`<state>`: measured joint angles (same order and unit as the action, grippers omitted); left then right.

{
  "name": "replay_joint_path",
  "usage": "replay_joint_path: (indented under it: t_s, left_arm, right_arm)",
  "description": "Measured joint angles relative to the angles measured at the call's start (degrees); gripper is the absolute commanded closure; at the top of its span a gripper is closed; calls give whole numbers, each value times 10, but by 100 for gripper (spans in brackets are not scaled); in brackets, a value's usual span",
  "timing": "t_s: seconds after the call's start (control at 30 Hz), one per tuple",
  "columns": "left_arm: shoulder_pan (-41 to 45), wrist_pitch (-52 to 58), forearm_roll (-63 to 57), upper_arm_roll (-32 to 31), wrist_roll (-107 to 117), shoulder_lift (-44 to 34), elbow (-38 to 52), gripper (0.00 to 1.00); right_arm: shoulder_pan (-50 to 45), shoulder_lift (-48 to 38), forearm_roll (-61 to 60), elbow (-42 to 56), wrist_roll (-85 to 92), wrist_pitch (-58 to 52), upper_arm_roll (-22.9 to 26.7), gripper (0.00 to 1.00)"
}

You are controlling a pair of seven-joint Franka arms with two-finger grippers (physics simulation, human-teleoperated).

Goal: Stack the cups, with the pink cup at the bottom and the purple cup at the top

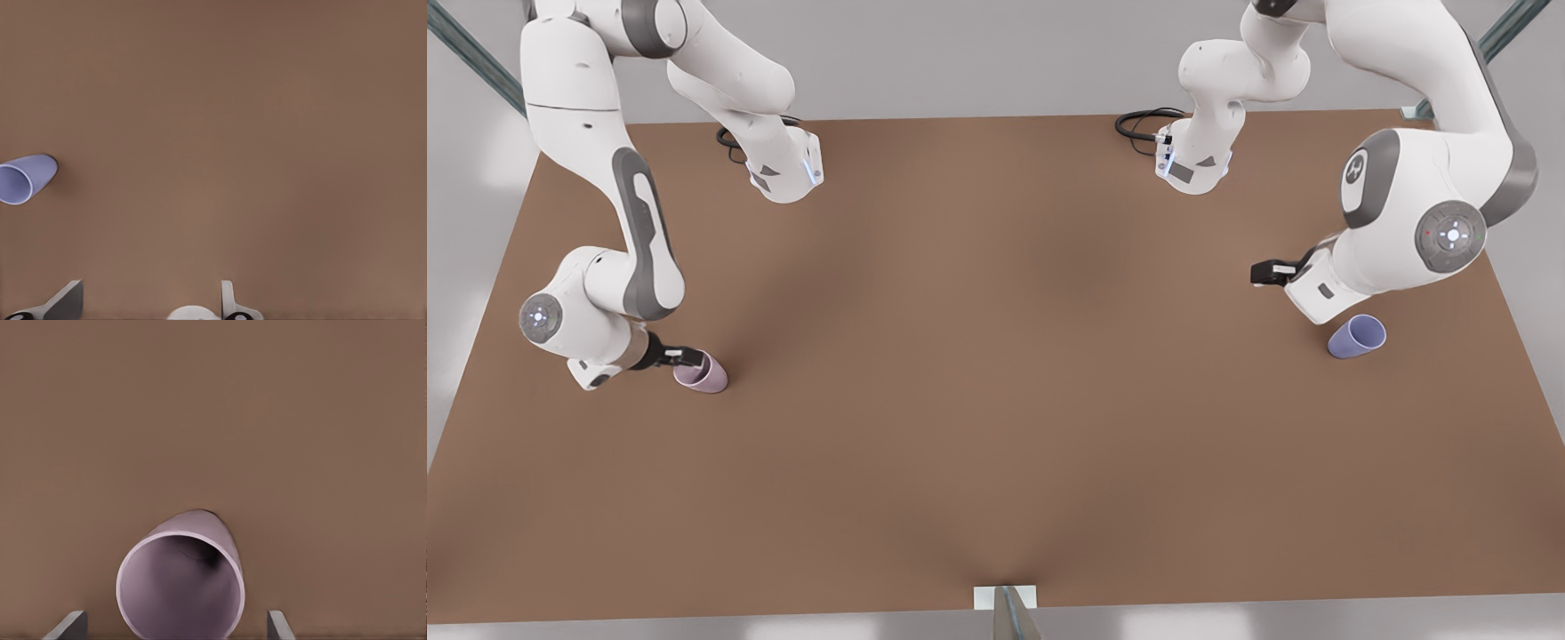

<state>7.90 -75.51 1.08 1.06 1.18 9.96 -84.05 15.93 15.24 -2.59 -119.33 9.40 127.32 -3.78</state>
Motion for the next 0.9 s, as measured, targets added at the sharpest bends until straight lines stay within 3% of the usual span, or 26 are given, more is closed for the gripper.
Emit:
replay_joint_path:
  t_s: [0.4,0.43,0.53,0.57,0.67,0.9]
  left_arm:
    - [0,10,0,0,2,4,0,0]
    - [0,11,0,0,2,4,0,0]
    - [0,17,0,-1,3,4,0,0]
    - [0,18,0,-2,3,4,0,0]
    - [0,21,0,-2,4,6,0,0]
    - [0,25,-1,-1,4,13,0,0]
  right_arm:
    - [19,65,1,7,14,52,1,0]
    - [19,69,1,9,15,55,1,3]
    - [18,82,0,12,19,67,1,57]
    - [17,85,-2,12,21,70,1,65]
    - [17,90,-11,13,34,76,1,77]
    - [6,84,-2,25,35,80,-3,79]
